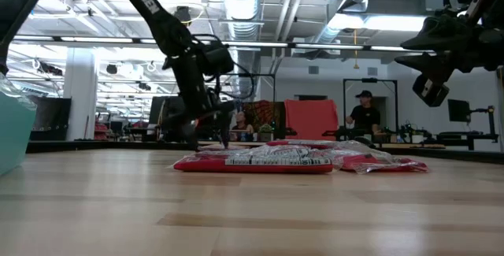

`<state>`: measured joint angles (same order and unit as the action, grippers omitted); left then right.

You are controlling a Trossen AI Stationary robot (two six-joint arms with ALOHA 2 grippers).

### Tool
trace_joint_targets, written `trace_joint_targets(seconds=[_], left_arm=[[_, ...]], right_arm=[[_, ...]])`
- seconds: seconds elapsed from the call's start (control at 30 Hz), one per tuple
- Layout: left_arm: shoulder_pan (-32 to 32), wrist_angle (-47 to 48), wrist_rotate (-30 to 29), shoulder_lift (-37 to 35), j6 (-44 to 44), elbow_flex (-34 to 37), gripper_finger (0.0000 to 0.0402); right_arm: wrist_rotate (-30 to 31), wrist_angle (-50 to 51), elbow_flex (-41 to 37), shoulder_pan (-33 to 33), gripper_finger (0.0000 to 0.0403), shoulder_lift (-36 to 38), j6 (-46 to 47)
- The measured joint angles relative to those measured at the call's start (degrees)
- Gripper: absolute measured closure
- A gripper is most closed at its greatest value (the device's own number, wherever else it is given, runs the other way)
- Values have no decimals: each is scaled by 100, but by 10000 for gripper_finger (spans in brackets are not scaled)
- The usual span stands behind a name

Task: Sort popcorn bags into baskets
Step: Put the red popcorn bag into the green bin

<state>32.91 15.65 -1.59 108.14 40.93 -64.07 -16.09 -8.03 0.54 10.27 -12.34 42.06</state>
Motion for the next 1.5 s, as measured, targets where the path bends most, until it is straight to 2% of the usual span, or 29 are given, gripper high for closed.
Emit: trace_joint_targets(seconds=[0.13, 0.23, 0.37, 0.57, 0.63, 0.9, 1.1, 1.27, 1.5], left_arm=[[16, -506, 321, 136, 240, -11, 74], [62, -446, 330, 151, 438, -11, 107], [129, -81, 163, 162, 516, -5, 190], [210, -156, 232, 173, 260, 4, 351], [235, -202, 276, 175, 201, 4, 385], [227, -123, 735, 122, 415, 11, 395], [49, 187, 1103, -244, 346, 21, 398], [-198, 752, 1341, -852, 137, 21, 399], [-959, 2548, 1319, -2245, -224, 21, 399]], right_arm=[[3, 5, 0, 2, 280, -2, 0], [4, 30, 0, 2, 280, -2, 0], [4, 29, 2, 2, 280, -1, 2], [6, 28, 2, 2, 280, 0, 4], [8, 28, 2, 2, 280, -2, 4], [8, 30, 2, 2, 279, -2, 7], [10, 34, 2, 2, 280, 0, 7], [15, 54, 2, 2, 280, -2, 2], [-5, 107, 2, 2, 280, 0, 3]])
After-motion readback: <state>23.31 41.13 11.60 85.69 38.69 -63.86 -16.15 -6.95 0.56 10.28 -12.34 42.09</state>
